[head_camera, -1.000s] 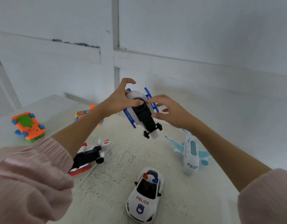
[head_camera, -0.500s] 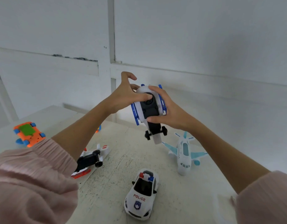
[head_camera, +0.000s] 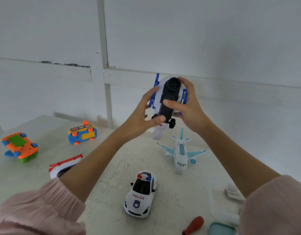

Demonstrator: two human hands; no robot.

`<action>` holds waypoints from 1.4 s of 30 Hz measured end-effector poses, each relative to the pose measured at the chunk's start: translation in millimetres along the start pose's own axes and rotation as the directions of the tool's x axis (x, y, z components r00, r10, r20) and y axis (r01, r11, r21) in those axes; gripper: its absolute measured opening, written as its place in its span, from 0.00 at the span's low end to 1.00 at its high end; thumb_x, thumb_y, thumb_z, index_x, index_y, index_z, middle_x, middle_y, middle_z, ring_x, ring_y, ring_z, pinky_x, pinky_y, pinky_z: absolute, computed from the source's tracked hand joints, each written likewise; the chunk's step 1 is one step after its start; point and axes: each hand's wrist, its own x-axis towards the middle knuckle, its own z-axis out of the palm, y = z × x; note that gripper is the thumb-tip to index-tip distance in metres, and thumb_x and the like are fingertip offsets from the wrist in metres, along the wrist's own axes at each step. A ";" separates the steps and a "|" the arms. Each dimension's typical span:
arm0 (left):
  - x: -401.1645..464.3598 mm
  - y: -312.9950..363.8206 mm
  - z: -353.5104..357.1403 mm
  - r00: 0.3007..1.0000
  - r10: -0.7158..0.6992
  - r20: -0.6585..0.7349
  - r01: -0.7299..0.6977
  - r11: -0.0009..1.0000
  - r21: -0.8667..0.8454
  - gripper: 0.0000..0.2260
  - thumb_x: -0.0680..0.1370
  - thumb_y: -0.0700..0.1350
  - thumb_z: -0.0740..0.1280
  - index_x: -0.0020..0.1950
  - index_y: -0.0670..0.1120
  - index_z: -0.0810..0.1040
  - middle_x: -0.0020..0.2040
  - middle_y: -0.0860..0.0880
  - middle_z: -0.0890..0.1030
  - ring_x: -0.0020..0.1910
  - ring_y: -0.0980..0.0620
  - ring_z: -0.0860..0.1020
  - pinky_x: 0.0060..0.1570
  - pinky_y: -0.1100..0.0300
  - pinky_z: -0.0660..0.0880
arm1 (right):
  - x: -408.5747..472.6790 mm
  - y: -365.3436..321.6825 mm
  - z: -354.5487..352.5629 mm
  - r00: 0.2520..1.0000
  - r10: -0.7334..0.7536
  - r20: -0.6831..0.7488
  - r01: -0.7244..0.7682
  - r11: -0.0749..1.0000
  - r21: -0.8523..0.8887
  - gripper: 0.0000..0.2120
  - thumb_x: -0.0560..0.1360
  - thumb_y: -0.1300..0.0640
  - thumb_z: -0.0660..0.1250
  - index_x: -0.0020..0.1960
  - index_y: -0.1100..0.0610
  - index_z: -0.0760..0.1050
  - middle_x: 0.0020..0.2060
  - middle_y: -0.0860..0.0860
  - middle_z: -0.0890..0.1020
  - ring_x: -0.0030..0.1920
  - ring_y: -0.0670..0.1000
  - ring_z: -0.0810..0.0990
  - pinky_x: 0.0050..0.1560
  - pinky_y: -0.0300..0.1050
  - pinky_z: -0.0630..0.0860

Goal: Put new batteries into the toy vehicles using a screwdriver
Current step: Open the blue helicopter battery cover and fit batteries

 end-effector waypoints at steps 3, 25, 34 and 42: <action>-7.5 -0.6 16.2 0.999 -0.012 0.048 0.013 1.000 -0.016 0.38 0.73 0.51 0.70 0.74 0.63 0.48 0.67 0.70 0.59 0.59 0.78 0.65 0.53 0.72 0.71 | -3.1 -5.0 -4.2 0.999 0.035 -0.028 -0.036 0.999 -0.013 0.34 0.71 0.65 0.70 0.69 0.46 0.59 0.60 0.45 0.74 0.54 0.52 0.80 0.47 0.58 0.80; -22.6 -7.1 65.9 0.991 -0.024 -0.130 0.004 0.989 -0.150 0.40 0.77 0.39 0.69 0.76 0.62 0.47 0.53 0.59 0.78 0.46 0.55 0.81 0.56 0.51 0.78 | -33.7 -10.8 -15.1 0.995 0.099 0.025 -0.095 0.989 -0.115 0.30 0.75 0.62 0.66 0.69 0.44 0.56 0.66 0.49 0.68 0.58 0.54 0.77 0.48 0.58 0.80; -53.5 -40.4 106.1 0.984 -0.083 -0.158 0.051 0.978 -0.201 0.39 0.76 0.39 0.70 0.72 0.68 0.51 0.58 0.61 0.77 0.51 0.55 0.81 0.53 0.60 0.77 | -78.3 5.3 -38.6 0.981 0.193 0.010 -0.175 0.909 -0.379 0.33 0.74 0.56 0.67 0.71 0.44 0.51 0.64 0.52 0.71 0.56 0.52 0.78 0.49 0.41 0.78; -75.5 -63.5 149.5 0.971 -0.162 -0.175 0.113 0.960 -0.257 0.38 0.76 0.36 0.68 0.76 0.58 0.49 0.58 0.78 0.70 0.44 0.64 0.77 0.49 0.61 0.78 | -171.9 50.7 -66.9 0.979 -0.003 -0.203 -0.133 0.748 -0.651 0.07 0.74 0.60 0.67 0.52 0.54 0.74 0.45 0.46 0.80 0.47 0.43 0.79 0.52 0.43 0.77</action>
